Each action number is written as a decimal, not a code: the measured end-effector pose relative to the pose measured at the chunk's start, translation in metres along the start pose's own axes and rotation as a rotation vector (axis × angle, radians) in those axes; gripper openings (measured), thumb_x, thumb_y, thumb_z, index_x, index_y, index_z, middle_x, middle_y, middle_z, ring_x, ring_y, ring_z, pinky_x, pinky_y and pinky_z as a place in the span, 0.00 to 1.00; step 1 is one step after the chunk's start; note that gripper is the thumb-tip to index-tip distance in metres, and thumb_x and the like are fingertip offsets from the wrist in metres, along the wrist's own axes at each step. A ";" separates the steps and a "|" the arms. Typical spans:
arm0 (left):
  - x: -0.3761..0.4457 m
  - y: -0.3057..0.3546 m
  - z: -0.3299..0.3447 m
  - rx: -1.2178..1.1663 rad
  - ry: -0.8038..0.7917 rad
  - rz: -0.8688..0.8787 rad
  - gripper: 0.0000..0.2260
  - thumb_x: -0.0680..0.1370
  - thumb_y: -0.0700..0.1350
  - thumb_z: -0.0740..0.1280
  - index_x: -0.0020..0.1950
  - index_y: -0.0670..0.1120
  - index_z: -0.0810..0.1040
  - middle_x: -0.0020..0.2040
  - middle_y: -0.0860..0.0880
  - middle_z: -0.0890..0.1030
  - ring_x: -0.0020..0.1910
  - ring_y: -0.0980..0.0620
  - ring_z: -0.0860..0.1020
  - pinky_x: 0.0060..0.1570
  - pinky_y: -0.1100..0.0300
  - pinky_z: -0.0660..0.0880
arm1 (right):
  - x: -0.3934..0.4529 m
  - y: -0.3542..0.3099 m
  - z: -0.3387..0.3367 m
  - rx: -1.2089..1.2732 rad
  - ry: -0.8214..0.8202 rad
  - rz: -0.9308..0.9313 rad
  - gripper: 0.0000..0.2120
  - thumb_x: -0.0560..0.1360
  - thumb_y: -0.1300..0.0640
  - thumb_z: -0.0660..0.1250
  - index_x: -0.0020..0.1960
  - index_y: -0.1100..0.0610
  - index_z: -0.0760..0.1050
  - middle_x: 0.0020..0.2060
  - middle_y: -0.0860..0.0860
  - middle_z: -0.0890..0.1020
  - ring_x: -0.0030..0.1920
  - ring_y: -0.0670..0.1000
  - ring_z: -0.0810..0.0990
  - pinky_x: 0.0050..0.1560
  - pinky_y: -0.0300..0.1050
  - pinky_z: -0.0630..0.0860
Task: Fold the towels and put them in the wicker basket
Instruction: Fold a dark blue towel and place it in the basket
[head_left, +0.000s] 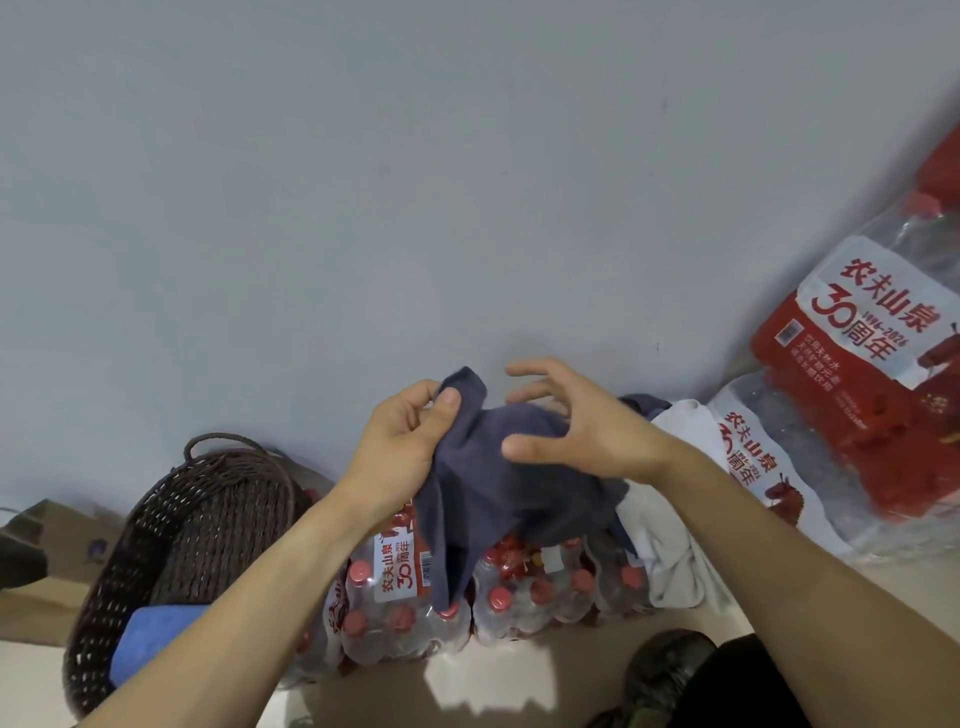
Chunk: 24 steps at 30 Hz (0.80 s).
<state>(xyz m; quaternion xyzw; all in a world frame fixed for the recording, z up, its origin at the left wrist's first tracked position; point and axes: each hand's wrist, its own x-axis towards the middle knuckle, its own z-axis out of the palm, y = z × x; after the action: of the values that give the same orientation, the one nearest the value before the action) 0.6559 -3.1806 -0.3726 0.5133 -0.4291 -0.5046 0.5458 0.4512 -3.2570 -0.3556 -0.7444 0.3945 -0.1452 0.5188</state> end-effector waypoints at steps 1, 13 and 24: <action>-0.002 -0.002 0.004 -0.009 -0.059 -0.006 0.11 0.81 0.46 0.61 0.47 0.38 0.77 0.36 0.41 0.78 0.34 0.49 0.76 0.34 0.61 0.73 | 0.001 0.000 0.008 0.040 -0.061 -0.030 0.35 0.66 0.42 0.78 0.69 0.37 0.67 0.64 0.42 0.76 0.62 0.39 0.77 0.56 0.35 0.76; 0.002 -0.034 -0.015 0.638 -0.308 -0.106 0.07 0.74 0.46 0.72 0.49 0.46 0.78 0.43 0.47 0.84 0.42 0.47 0.83 0.46 0.50 0.81 | 0.015 -0.013 -0.010 0.532 0.819 -0.095 0.05 0.79 0.59 0.67 0.46 0.57 0.79 0.39 0.54 0.79 0.42 0.52 0.75 0.47 0.50 0.74; 0.024 -0.031 -0.066 1.081 0.041 -0.039 0.04 0.76 0.39 0.68 0.48 0.46 0.82 0.42 0.46 0.84 0.45 0.44 0.80 0.43 0.57 0.74 | 0.005 0.036 -0.076 0.748 1.339 0.004 0.10 0.79 0.56 0.66 0.39 0.54 0.74 0.36 0.48 0.76 0.44 0.50 0.75 0.48 0.46 0.74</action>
<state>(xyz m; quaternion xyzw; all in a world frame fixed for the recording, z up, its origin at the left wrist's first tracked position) 0.7207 -3.1954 -0.4117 0.7386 -0.6071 -0.2118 0.2027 0.3911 -3.3155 -0.3570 -0.2716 0.5505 -0.6882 0.3867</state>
